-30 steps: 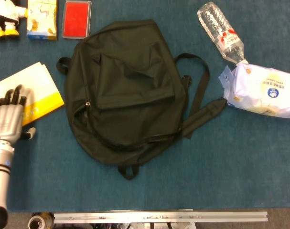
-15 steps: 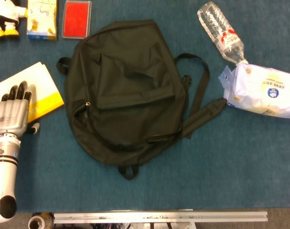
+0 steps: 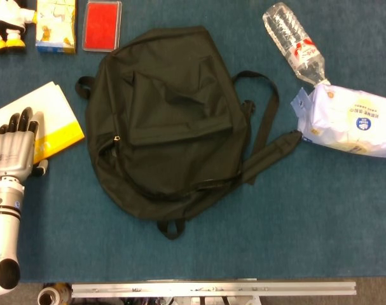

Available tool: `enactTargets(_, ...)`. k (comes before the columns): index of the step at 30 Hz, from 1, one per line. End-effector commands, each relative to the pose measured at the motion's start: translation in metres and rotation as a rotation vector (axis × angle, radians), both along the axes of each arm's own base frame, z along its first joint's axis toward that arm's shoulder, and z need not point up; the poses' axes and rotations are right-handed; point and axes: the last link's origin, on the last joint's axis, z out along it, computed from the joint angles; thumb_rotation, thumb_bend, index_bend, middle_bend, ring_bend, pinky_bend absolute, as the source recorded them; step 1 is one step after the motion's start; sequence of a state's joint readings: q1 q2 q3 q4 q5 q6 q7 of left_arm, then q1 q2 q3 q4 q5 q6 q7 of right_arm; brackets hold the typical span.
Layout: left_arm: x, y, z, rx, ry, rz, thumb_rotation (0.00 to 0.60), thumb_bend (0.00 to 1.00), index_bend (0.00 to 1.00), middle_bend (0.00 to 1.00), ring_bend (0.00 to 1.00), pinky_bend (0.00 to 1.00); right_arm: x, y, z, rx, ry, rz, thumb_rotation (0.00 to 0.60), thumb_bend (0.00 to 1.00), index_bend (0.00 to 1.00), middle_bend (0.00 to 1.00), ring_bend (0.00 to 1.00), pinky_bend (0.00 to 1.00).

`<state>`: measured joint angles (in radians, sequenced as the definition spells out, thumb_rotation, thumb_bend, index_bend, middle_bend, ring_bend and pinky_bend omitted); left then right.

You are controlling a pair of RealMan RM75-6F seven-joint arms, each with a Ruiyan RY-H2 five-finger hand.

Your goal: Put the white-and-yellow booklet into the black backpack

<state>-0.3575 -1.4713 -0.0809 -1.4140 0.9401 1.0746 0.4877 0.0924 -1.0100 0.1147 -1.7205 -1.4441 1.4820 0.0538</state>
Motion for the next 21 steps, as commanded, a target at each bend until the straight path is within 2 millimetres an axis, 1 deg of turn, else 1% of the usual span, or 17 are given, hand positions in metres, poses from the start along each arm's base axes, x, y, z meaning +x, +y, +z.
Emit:
enactTargets(1,0.000,0.000,0.000,-0.001,0.001,0.000,0.600,0.30,0.00,0.00,0.00,0.15,0.000,0.001,0.001,-0.002,-0.001,0.000,0.600,0.20,0.32,0.35,0.20,0.29)
enactTargets(7,-0.002,0.001,-0.002,-0.001,-0.002,0.008,0.600,0.30,0.00,0.00,0.00,0.15,0.000,0.003,0.002,-0.008,-0.002,-0.002,0.600,0.20,0.32,0.35,0.21,0.29)
enactTargets(12,-0.002,0.008,-0.001,0.025,-0.007,0.016,0.600,0.30,0.01,0.02,0.00,0.16,-0.001,0.005,0.004,-0.012,-0.001,-0.006,0.600,0.20,0.32,0.35,0.21,0.29)
enactTargets(14,-0.002,0.010,0.000,0.034,-0.007,0.020,0.600,0.31,0.02,0.04,0.00,0.16,-0.001,0.005,0.004,-0.013,-0.001,-0.007,0.600,0.20,0.32,0.35,0.21,0.29)
enactTargets(16,-0.003,0.012,0.000,0.045,-0.013,0.025,0.600,0.34,0.05,0.07,0.02,0.16,-0.002,0.006,0.004,-0.014,0.001,-0.009,0.600,0.20,0.32,0.35,0.21,0.29)
enactTargets(21,-0.007,0.017,0.000,0.060,-0.011,0.041,0.600,0.37,0.12,0.13,0.08,0.16,-0.002,0.006,0.005,-0.015,0.000,-0.009,0.600,0.20,0.32,0.35,0.21,0.29)
